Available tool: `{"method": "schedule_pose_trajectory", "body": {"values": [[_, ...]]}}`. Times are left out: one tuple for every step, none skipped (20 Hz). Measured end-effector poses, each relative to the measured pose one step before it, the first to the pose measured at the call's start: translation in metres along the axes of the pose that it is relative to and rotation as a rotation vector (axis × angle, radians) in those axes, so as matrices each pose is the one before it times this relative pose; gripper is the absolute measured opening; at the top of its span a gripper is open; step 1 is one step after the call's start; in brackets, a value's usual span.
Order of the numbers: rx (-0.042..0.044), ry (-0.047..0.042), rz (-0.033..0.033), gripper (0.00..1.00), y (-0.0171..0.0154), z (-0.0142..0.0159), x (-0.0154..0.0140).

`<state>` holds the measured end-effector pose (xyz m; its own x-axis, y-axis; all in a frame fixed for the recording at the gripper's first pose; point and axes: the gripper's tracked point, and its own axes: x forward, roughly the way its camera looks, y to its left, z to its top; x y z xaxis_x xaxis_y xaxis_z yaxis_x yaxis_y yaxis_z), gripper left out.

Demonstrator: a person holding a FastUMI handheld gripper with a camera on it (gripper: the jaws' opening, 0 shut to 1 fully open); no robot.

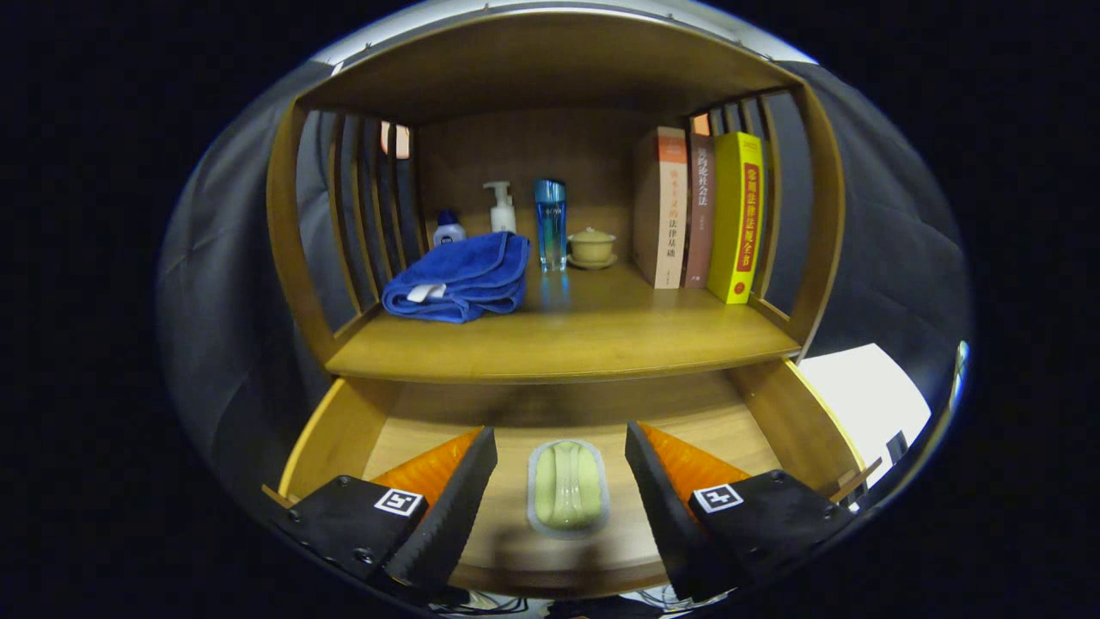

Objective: Pull open the drawer, take out the items inside it, and place them on the countertop above the cabinet.

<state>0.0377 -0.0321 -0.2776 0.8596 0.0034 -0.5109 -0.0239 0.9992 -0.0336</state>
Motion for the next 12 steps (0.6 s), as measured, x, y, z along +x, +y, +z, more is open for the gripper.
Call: {"method": "schedule_pose_trajectory", "body": {"values": [[-0.006, 0.02468, 0.00061, 0.99, 0.00241, -0.00569, 0.00794], [0.00136, 0.02736, 0.00465, 0.99, 0.00267, -0.00651, 0.007], [0.00483, 0.02812, 0.01236, 0.98, 0.00366, -0.00701, 0.00696], [0.00959, 0.03091, 0.01013, 0.98, 0.00285, -0.00759, 0.0074], [0.01176, 0.03102, 0.00562, 0.98, 0.00034, -0.00674, 0.00715], [0.0127, 0.03315, -0.00063, 0.98, -0.00222, -0.00735, 0.00756], [0.01354, 0.03357, -0.00213, 0.98, -0.00253, -0.00706, 0.0055], [0.01247, 0.03075, -0.00198, 0.99, -0.00174, -0.0055, 0.00652], [0.01045, 0.02964, -0.00143, 0.98, -0.00287, -0.00611, 0.00353], [0.01181, 0.02344, -0.00017, 0.96, -0.0013, -0.00385, 0.00351], [0.00965, 0.01721, -0.00579, 0.93, -0.0035, -0.00316, 0.00361], [0.00264, 0.01454, -0.00648, 0.9, -0.00261, -0.00174, 0.00337]]}}
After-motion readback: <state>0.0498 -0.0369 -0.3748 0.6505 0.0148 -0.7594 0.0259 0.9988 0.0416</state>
